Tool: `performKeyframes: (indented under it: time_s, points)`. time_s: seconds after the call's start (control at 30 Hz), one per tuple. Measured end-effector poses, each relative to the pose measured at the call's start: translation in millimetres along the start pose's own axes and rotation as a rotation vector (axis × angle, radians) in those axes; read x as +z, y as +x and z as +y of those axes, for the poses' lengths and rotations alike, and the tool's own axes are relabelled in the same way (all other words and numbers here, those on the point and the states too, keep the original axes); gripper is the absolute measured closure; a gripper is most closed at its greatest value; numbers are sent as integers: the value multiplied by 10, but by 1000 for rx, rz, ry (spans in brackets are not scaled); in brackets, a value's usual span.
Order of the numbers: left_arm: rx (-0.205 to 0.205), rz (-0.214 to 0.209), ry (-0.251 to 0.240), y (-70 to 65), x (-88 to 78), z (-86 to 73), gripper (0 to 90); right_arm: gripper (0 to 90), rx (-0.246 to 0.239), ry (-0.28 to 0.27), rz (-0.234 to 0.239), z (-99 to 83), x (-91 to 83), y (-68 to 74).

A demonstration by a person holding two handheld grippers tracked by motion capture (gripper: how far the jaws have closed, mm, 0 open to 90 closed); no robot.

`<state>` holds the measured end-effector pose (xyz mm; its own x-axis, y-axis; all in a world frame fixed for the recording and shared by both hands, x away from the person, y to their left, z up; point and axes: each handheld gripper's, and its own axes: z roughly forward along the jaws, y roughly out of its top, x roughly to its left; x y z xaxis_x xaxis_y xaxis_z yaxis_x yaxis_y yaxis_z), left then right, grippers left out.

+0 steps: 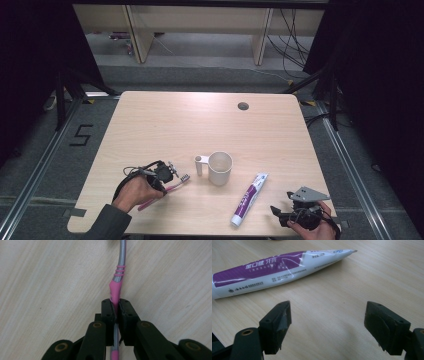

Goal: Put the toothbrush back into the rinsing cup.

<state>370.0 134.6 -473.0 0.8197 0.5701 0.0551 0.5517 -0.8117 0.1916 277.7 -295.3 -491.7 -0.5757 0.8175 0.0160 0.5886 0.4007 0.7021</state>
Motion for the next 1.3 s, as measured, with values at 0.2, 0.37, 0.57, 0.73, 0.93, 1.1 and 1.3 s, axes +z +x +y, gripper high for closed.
performKeyframes:
  time_s: [0.2,0.37,0.57,0.73,0.93,1.1,1.3]
  points:
    - [-30,-3,-83,54,-135,-82,829,229,-7,-4,-3,1,2,-3]
    - [-22,10,-147,78,-234,-134,828,229,-36,-24,-8,-1,10,-39]
    - [-53,29,-304,98,-409,-208,828,229,-8,-11,-6,3,-5,-31]
    - [-73,54,-399,122,-480,-242,829,229,-14,-22,-2,-3,5,-37]
    - [-131,81,-539,111,-527,-271,829,230,22,-7,2,3,-1,-23]
    - [-156,96,-664,69,-567,-298,828,230,-16,-22,-20,5,-13,-54]
    - [-183,98,-747,41,-579,-295,828,231,-1,-21,-20,4,-13,-40]
